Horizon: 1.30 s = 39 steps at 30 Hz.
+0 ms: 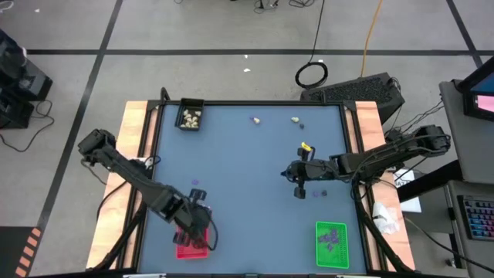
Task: Sort Halloween decoration
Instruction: Put the violet spider toy into the green bin
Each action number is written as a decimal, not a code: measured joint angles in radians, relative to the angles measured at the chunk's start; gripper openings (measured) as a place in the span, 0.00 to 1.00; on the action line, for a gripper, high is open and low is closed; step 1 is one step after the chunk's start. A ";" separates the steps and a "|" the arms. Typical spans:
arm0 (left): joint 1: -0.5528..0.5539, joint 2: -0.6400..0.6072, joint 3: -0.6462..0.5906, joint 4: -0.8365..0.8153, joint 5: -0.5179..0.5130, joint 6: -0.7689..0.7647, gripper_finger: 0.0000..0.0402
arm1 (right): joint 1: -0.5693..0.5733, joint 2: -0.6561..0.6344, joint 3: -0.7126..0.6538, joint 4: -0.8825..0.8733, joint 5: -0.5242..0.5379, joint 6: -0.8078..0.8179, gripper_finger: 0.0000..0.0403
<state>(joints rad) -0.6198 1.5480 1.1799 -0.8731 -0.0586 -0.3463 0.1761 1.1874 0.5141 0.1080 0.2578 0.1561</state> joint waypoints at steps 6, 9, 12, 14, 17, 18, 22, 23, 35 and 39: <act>0.110 -0.031 -0.124 0.310 0.003 0.170 0.07 | 0.051 -0.094 0.000 -0.135 0.000 0.074 0.00; 0.166 -0.031 -0.206 0.527 0.052 0.251 0.01 | 0.070 -0.114 0.025 -0.247 0.003 0.116 0.00; 0.224 -0.031 -0.294 0.765 0.107 0.305 0.01 | 0.081 -0.113 0.082 -0.381 0.008 0.152 0.00; 0.263 -0.031 -0.347 0.904 0.137 0.312 0.01 | 0.087 -0.102 0.129 -0.465 0.007 0.175 0.00; 0.309 -0.031 -0.408 1.074 0.157 0.334 0.00 | 0.100 -0.098 0.186 -0.597 0.002 0.222 0.00; 0.323 -0.031 -0.425 1.117 0.160 0.336 0.00 | 0.106 -0.096 0.204 -0.628 0.000 0.239 0.00; 0.372 -0.031 -0.486 1.280 0.160 0.362 0.00 | 0.128 -0.090 0.240 -0.760 -0.051 0.331 0.01; 0.382 -0.031 -0.497 1.314 0.157 0.363 0.00 | 0.135 -0.086 0.245 -0.782 -0.070 0.358 0.02; 0.441 -0.030 -0.624 1.600 0.152 0.380 0.00 | 0.242 0.057 0.246 -0.965 -0.168 0.608 0.27; 0.442 -0.030 -0.623 1.610 0.150 0.386 0.00 | 0.246 0.118 0.246 -0.970 -0.182 0.620 0.35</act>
<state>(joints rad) -0.1780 1.5177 0.5564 0.7370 0.0914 0.0399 0.4221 1.3049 0.7605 -0.8623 0.0753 0.7762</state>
